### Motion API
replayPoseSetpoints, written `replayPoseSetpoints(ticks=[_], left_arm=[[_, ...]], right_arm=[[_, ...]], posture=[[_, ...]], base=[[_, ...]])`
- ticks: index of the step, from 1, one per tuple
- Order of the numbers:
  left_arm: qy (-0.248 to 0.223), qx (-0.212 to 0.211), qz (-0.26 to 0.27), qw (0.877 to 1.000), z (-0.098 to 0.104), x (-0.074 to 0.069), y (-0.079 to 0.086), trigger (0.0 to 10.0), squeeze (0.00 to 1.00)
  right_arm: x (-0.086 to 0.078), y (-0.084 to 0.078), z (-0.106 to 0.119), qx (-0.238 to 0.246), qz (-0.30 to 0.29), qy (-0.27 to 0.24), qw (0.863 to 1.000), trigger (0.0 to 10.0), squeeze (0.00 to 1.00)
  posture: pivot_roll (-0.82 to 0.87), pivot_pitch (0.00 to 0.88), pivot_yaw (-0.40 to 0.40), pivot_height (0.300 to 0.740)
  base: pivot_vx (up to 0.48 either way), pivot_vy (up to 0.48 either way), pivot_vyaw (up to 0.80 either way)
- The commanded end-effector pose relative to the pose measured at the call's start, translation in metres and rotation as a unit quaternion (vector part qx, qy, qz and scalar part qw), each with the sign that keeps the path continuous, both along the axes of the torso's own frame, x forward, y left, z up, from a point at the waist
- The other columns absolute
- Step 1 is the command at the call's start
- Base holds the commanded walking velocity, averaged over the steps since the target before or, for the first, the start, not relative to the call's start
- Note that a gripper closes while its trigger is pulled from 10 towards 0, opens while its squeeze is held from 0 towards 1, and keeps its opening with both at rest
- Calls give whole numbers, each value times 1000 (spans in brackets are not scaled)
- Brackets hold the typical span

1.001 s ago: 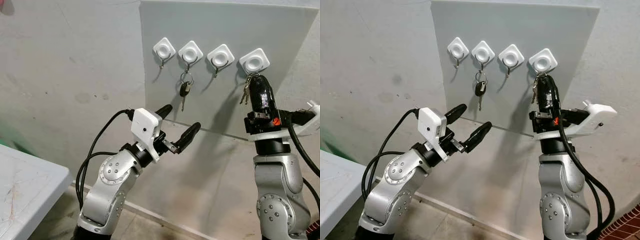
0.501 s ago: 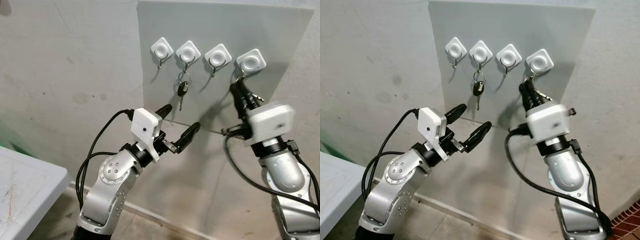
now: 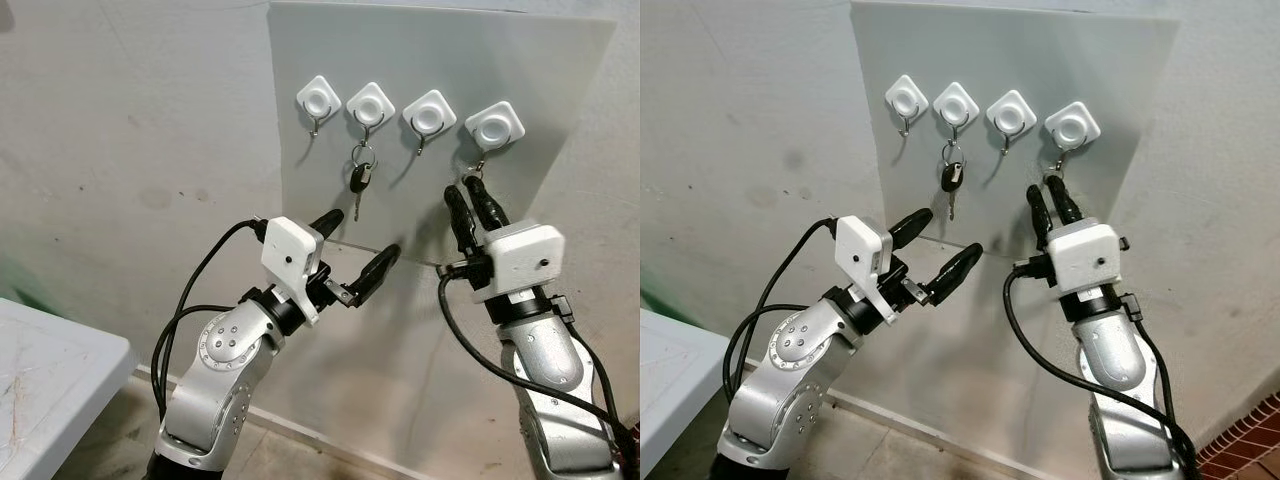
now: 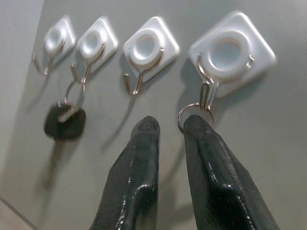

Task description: Hang keys on a hook

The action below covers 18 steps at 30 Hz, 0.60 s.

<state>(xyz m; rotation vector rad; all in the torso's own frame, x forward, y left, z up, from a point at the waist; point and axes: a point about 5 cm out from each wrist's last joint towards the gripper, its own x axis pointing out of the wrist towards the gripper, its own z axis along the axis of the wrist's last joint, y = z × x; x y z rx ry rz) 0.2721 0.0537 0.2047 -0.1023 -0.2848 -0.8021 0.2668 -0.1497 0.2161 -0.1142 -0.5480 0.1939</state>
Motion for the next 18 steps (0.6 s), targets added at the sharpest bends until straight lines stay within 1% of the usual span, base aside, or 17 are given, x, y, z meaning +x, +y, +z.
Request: replayPoseSetpoints(ticks=[1, 2, 3, 4, 5, 6, 11, 15, 18], left_arm=[[-7, -2, 11, 1000, 4, 0, 3, 10000, 0], [-6, -5, 21, 1000, 3, 1, 4, 10000, 0], [-8, -4, 25, 1000, 3, 2, 4, 10000, 0], [-8, -4, 25, 1000, 3, 2, 4, 10000, 0], [-8, -6, 31, 999, 3, 2, 4, 10000, 0], [-7, -7, 32, 999, 3, 1, 4, 10000, 0], [-3, -11, 37, 999, 2, 1, 5, 10000, 0], [7, -19, 58, 998, -2, 3, 10, 10000, 0], [19, -33, 81, 996, -6, 5, 15, 10000, 0]], right_arm=[[2, -2, -17, 52, 6, 48, 997, 10000, 1000], [1, -2, -19, 94, -1, 50, 994, 10000, 1000], [0, -2, -20, 113, 4, 49, 992, 10000, 1000], [0, -2, -20, 113, 4, 49, 992, 10000, 1000], [-1, -2, -22, 159, 7, 50, 986, 10000, 1000], [-2, -2, -22, 189, 12, 46, 981, 10000, 1000], [-4, -4, -22, 205, 6, 44, 978, 10000, 1000], [-6, -2, -30, 202, 9, 58, 978, 10000, 1000], [-9, -1, -36, 199, 12, 68, 978, 10000, 1000]], posture=[[-34, 0, 21, 740], [-32, 0, 18, 740], [-32, 0, 18, 740], [-32, 0, 18, 740], [-32, 0, 17, 740], [-30, 0, 16, 740], [-30, 0, 14, 740], [-27, 0, 10, 740], [-27, 0, 9, 740]], base=[[0, 0, 0], [0, 0, 0], [0, 0, 0], [0, 0, 0], [0, 0, 0], [0, 0, 0], [0, 0, 0], [0, 0, 0], [0, 0, 0]])
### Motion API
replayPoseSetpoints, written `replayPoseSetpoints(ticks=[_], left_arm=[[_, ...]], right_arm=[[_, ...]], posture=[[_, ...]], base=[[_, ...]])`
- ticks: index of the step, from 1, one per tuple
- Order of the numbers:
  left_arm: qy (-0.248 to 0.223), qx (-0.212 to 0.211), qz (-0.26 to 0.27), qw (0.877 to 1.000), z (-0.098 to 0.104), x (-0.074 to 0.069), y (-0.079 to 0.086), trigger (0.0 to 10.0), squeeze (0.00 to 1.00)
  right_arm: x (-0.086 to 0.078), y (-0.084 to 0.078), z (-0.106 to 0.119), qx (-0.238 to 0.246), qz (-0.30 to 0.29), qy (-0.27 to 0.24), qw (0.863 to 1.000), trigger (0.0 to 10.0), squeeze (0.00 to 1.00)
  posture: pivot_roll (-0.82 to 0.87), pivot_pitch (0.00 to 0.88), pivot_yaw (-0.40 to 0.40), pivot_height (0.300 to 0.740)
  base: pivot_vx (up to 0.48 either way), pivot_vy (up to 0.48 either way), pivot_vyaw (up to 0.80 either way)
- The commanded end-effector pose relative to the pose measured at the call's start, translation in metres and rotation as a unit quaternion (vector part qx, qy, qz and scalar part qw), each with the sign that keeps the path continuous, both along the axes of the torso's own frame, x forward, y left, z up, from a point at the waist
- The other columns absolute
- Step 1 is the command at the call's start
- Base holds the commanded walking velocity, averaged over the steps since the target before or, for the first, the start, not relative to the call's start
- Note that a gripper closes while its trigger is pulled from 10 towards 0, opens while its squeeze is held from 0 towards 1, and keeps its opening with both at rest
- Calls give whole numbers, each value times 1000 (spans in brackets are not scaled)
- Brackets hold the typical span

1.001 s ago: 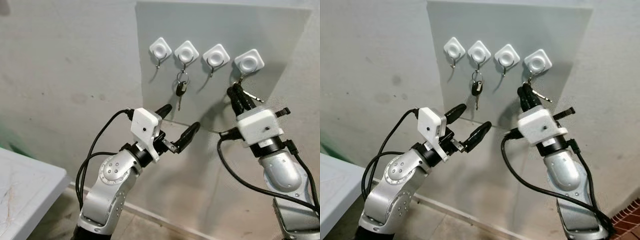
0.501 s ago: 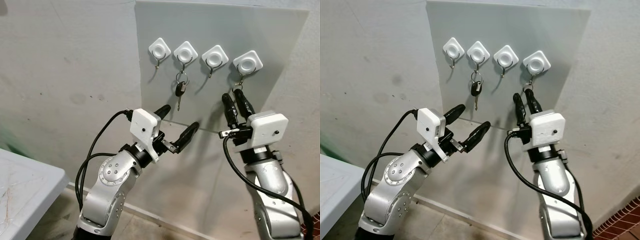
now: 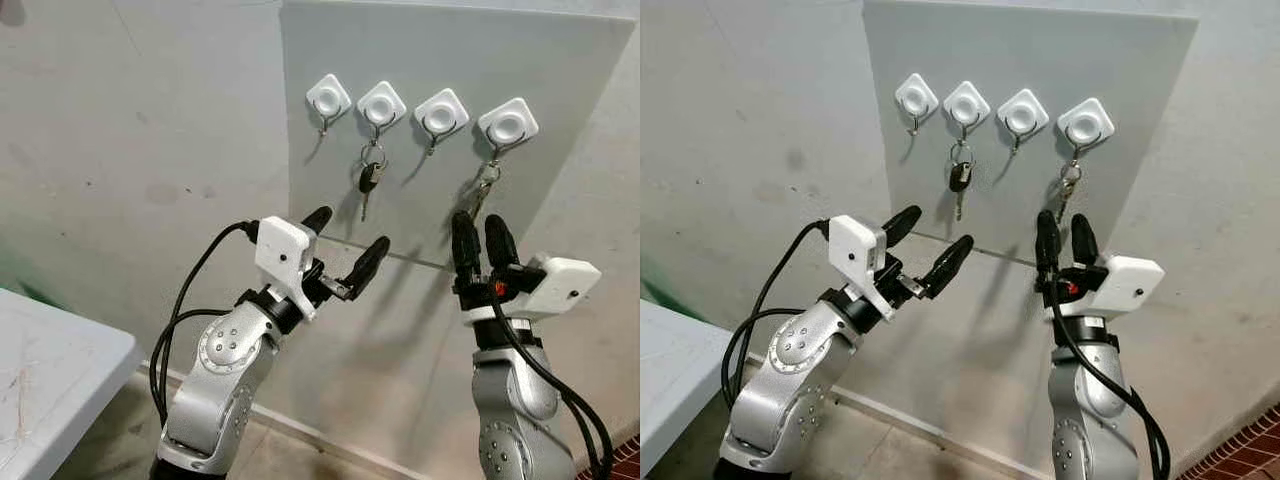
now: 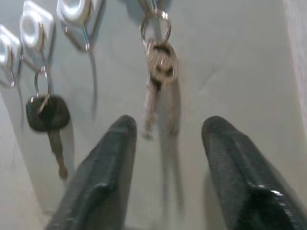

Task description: Hang keys on a hook

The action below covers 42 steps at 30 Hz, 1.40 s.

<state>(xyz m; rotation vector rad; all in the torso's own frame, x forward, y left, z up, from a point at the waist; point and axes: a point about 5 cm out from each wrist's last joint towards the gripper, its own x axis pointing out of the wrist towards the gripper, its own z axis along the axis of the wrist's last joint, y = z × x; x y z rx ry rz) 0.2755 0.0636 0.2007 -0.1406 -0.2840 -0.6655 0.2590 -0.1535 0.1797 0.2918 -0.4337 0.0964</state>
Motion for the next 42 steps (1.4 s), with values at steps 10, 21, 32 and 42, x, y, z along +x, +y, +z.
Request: replayPoseSetpoints(ticks=[10, 21, 32, 42], left_arm=[[84, -32, 127, 988, -51, 6, 39, 10000, 0], [143, -48, 217, 964, -101, 2, 76, 10000, 0], [174, -71, 215, 958, -126, 1, 81, 10000, 0], [163, -61, 221, 960, -125, 10, 83, 10000, 0]], right_arm=[[-8, -2, -50, -33, -2, 84, 996, 10000, 1000], [-14, -13, -95, -67, -18, 169, 983, 10000, 435], [-9, -15, -112, -95, -12, 196, 976, 10000, 0], [-4, -14, -115, -102, -13, 191, 976, 10000, 0]], posture=[[-20, 0, 3, 740], [-10, 0, -9, 740], [-22, 0, -26, 740], [-17, 0, -20, 740]], base=[[0, 0, 0], [0, 0, 0], [0, 0, 0], [0, 0, 0]])
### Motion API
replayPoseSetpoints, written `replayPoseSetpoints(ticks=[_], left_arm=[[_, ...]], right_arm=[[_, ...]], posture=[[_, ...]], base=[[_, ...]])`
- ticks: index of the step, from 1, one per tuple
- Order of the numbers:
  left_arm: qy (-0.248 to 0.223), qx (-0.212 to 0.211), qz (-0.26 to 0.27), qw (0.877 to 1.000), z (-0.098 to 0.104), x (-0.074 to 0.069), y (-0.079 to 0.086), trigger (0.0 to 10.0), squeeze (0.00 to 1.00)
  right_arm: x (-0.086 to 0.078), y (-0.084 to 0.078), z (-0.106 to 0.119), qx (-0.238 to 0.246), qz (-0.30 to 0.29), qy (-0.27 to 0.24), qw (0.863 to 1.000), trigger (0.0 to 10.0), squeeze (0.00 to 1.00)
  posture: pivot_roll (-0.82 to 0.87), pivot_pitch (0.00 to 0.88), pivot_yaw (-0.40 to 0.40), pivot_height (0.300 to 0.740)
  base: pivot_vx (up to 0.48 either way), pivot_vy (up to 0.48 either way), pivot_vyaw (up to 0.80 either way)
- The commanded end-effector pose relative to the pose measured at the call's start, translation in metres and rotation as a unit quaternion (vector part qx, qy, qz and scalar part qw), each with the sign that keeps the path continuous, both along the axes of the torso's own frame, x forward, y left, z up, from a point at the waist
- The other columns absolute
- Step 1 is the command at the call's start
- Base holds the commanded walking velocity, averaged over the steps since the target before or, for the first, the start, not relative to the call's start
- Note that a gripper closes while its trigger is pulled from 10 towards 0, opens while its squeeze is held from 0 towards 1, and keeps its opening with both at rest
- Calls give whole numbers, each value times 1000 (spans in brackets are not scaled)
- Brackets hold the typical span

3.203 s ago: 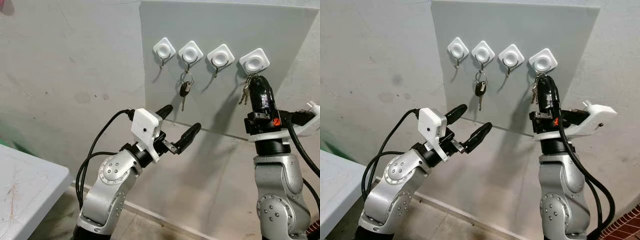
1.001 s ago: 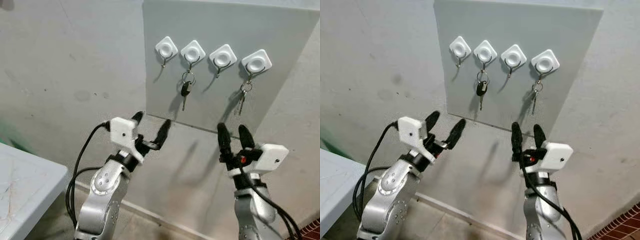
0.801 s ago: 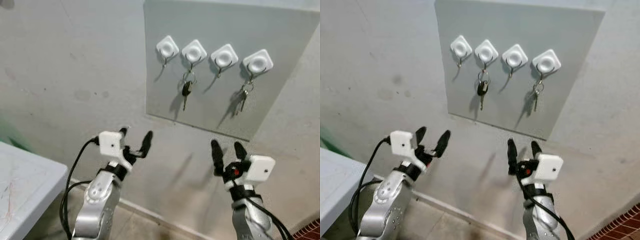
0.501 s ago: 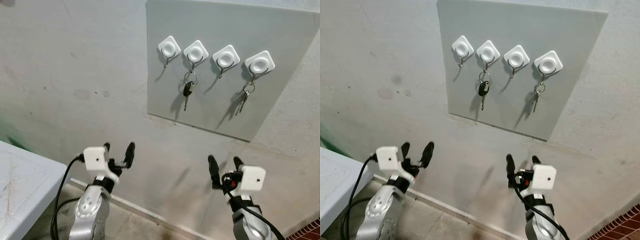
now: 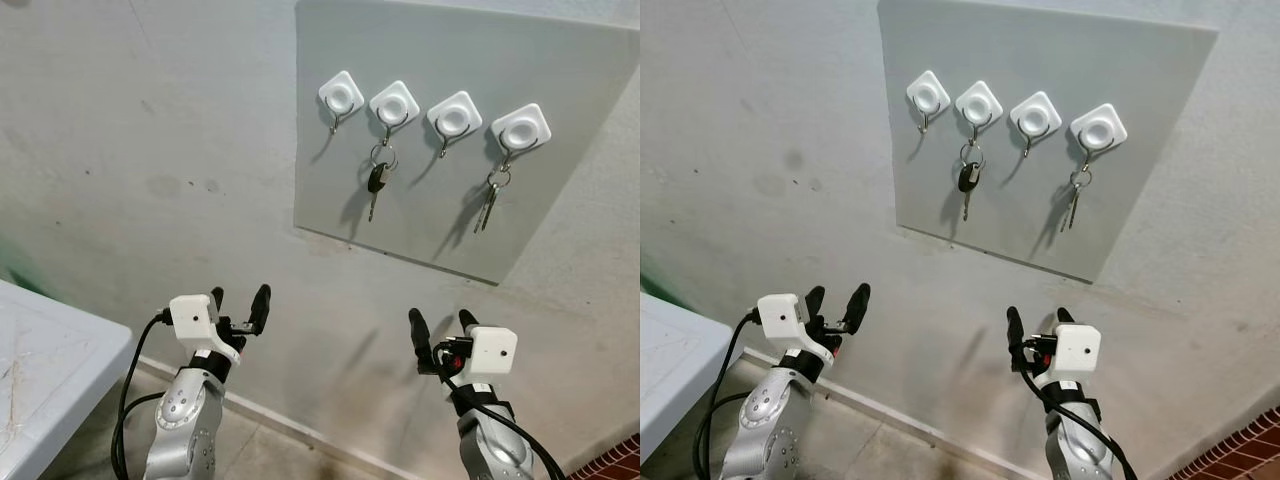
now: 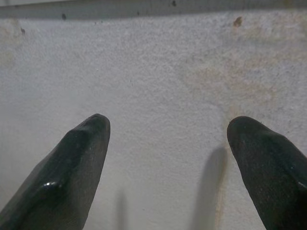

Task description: Hang keys on a hook

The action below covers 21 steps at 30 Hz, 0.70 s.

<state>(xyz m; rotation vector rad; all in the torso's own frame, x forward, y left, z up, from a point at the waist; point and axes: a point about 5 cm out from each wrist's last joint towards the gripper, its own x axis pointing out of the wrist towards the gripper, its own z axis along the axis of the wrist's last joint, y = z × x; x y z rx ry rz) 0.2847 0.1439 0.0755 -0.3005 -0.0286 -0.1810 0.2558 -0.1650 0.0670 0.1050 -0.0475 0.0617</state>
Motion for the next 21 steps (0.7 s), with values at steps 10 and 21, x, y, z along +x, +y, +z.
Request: replayPoseSetpoints(ticks=[10, 21], left_arm=[[-12, -13, 0, 1000, 5, 0, 1, 10000, 0], [-36, -5, -5, 999, 20, 21, 1, 10000, 0]], right_arm=[[-5, 4, 1, 10, 13, -10, 1000, 10000, 0], [18, 7, 12, 15, 16, -31, 999, 10000, 0]], posture=[[-21, 0, -8, 740], [-13, 0, -3, 740]], base=[[0, 0, 0], [0, 0, 0]])
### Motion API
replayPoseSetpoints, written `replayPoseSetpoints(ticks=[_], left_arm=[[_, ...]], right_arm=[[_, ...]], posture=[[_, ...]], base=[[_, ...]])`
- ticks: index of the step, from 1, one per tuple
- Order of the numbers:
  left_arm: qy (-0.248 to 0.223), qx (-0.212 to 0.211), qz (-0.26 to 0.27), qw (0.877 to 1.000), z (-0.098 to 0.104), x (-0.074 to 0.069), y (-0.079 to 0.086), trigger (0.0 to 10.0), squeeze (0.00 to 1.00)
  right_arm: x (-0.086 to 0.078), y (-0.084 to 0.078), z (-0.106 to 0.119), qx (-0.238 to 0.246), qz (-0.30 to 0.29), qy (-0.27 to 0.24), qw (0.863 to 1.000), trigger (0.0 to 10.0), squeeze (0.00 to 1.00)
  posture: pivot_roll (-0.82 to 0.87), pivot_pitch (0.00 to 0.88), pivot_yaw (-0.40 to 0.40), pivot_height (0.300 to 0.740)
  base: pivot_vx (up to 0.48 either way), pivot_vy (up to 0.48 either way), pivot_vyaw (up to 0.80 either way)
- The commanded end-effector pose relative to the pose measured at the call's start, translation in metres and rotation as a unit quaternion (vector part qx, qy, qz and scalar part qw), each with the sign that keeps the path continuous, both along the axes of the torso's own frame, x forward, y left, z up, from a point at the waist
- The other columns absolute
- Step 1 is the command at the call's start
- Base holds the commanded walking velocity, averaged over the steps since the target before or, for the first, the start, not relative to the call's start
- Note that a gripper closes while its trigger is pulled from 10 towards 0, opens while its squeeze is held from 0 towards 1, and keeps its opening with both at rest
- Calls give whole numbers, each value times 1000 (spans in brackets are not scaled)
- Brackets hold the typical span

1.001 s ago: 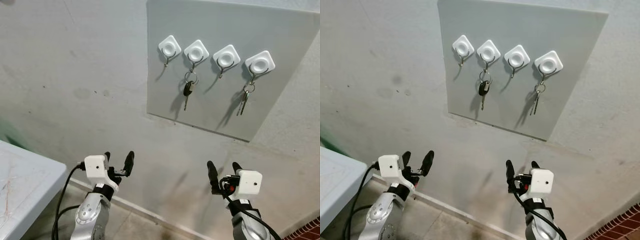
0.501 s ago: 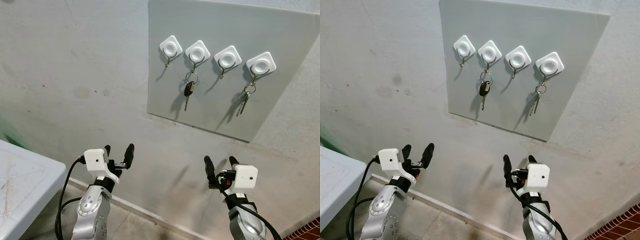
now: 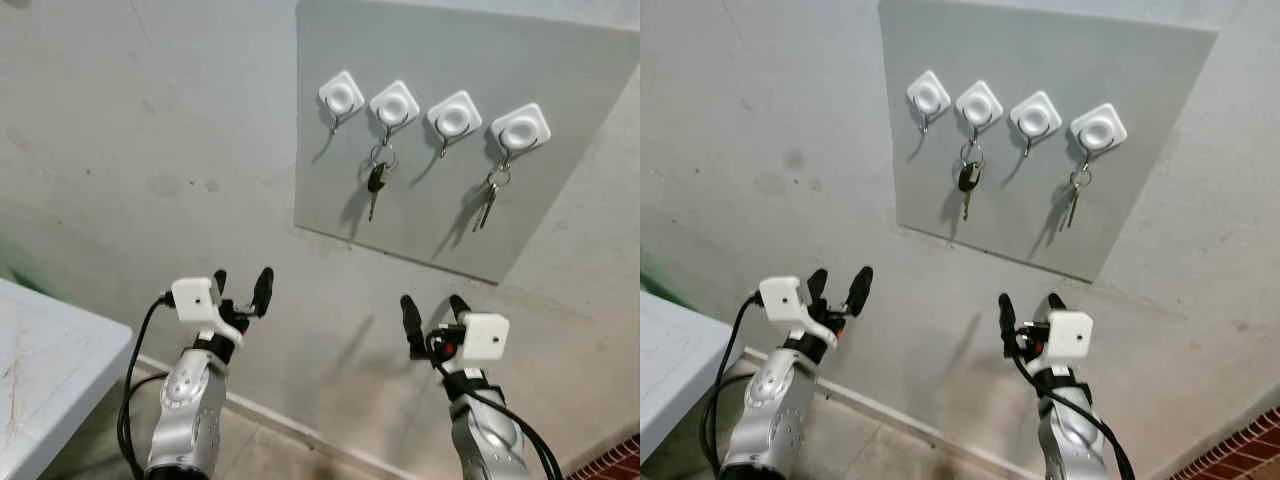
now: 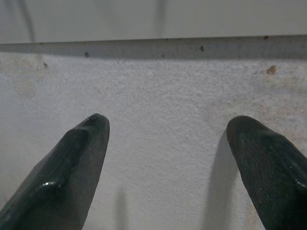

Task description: Hang keys on a hook

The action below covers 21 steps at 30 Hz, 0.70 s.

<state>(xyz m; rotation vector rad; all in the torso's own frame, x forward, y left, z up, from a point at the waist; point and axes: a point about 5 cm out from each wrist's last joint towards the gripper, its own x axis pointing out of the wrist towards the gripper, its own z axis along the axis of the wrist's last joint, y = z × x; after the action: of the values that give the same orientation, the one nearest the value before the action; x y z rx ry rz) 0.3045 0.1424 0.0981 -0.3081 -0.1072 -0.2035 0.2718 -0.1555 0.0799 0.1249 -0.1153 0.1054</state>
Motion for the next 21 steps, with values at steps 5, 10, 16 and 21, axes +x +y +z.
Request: replayPoseSetpoints(ticks=[5, 10, 16, 21], left_arm=[[3, -1, 1, 1000, -2, 1, 3, 10000, 0], [-5, 12, -7, 1000, -2, -9, -1, 10000, 0], [-50, 49, -35, 997, 13, -37, -7, 10000, 0], [-42, 42, -43, 997, 12, -52, -5, 10000, 0]], right_arm=[[3, -2, -2, 4, -1, 2, 1000, 10000, 0], [-5, -3, 0, 4, 0, -2, 1000, 10000, 0], [-29, -4, 26, 14, 11, -52, 999, 10000, 0], [-42, -7, 27, 0, 25, -50, 998, 10000, 0]], posture=[[-11, 0, -4, 740], [-8, 0, -8, 740], [-9, 0, -11, 740], [-10, 0, -13, 740]], base=[[0, 0, 0], [0, 0, 0], [0, 0, 0], [0, 0, 0]])
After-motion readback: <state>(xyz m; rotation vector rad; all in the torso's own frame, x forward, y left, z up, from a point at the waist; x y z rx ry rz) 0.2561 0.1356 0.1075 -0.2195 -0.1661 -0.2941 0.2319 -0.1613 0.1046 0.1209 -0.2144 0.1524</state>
